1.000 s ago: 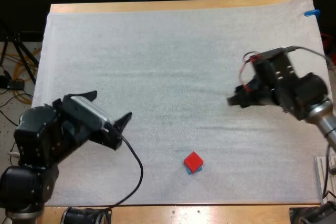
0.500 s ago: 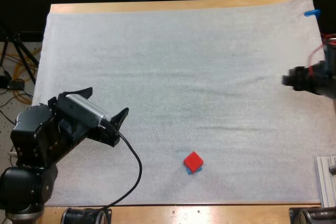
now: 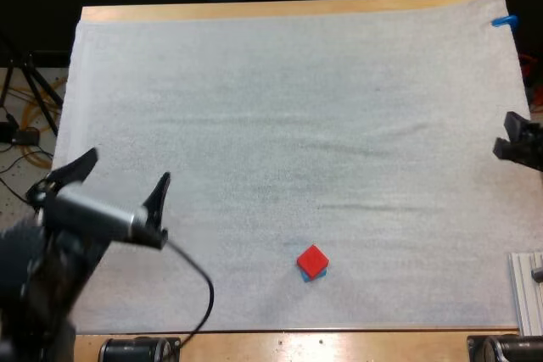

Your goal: Stack red cube on blue cube

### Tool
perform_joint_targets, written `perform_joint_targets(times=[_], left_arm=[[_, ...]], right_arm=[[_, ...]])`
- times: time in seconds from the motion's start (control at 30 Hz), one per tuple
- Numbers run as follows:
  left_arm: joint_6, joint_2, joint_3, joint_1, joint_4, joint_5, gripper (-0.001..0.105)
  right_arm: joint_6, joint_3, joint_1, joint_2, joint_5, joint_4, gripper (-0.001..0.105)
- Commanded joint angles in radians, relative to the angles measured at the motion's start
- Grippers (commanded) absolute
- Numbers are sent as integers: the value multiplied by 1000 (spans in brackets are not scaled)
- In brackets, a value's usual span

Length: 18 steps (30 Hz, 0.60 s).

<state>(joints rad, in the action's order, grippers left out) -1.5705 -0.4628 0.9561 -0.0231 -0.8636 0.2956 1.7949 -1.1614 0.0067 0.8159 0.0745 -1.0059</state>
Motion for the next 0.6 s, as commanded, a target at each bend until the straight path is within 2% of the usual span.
perform_joint_targets(times=[0.0, 0.47, 0.57], left_arm=[[-11, 34, 4, 0, 10, -16, 87], [-11, 246, -8, 0, 0, -16, 87], [-11, 278, -20, 0, -39, -16, 87]], right_arm=[[7, 13, -4, -34, 5, 19, 59], [7, 254, -4, -454, 5, 60, 59], [-1, 306, -4, -537, 5, 60, 59]])
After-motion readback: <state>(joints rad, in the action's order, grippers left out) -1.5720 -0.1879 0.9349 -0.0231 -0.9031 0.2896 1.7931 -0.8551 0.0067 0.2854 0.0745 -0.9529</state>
